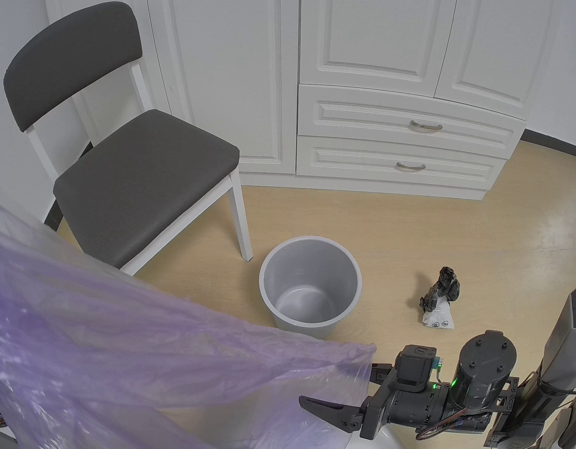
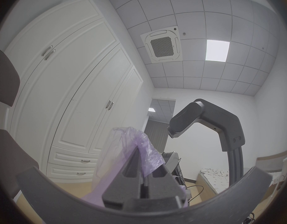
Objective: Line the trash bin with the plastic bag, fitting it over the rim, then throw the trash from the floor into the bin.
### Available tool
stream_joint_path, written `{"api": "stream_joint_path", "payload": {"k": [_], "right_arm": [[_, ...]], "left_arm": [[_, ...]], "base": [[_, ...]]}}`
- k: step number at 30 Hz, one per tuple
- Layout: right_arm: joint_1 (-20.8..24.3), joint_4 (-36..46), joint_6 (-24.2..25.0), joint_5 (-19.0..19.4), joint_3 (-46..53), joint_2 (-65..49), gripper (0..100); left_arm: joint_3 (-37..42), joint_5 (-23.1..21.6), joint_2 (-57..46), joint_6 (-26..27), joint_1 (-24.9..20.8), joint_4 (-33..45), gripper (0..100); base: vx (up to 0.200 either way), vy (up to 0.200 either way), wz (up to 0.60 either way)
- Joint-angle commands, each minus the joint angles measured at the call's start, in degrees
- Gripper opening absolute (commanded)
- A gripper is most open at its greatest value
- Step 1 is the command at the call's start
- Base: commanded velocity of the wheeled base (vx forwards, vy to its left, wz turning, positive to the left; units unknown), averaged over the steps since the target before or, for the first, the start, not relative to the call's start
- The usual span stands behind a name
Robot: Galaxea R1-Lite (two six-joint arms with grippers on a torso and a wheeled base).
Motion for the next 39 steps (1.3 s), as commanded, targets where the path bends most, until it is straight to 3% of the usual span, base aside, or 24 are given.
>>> {"api": "stream_joint_path", "payload": {"k": [1, 14, 18, 23, 26, 30, 36, 39], "right_arm": [[0.1, -1.0, 0.1, -0.1, -0.3, 0.0, 0], [-0.5, -1.0, -0.1, -0.6, -0.2, -1.0, 0], [-0.7, -1.0, -0.3, -4.6, -1.5, -1.5, 0], [-2.9, -1.0, -5.4, -5.8, -1.8, -3.2, 0], [-3.9, -1.0, -6.7, -6.2, -1.7, -4.4, 0], [-6.3, -1.0, -9.7, -10.1, -3.4, -5.9, 0], [-9.1, -1.0, -12.3, -11.3, -4.6, -7.7, 0], [-11.4, -0.2, -18.5, -17.0, -6.2, -7.7, 0]], "left_arm": [[0.1, 0.0, 0.1, 0.0, 0.0, 0.0, 0], [0.9, -1.2, 0.3, 0.1, 0.0, 0.0, 0], [1.0, -1.2, 0.6, 0.1, 0.0, 0.0, 0], [1.2, -1.2, 1.9, 0.0, 0.1, 0.5, 0], [1.6, -1.2, 2.5, 0.0, 0.1, 0.6, 0], [1.6, -1.2, 4.3, -0.1, 0.4, 0.7, 0], [1.7, -1.2, 6.4, -0.5, 0.6, 0.8, 0], [1.9, -1.2, 7.9, -3.0, 0.9, 0.9, 0]], "base": [[0.0, 0.0, 0.0], [0.0, 0.0, 0.0], [0.0, 0.0, 0.0], [0.0, 0.0, 0.0], [0.0, 0.0, 0.0], [0.0, 0.0, 0.0], [0.0, 0.0, 0.0], [0.0, 0.0, 0.0]]}}
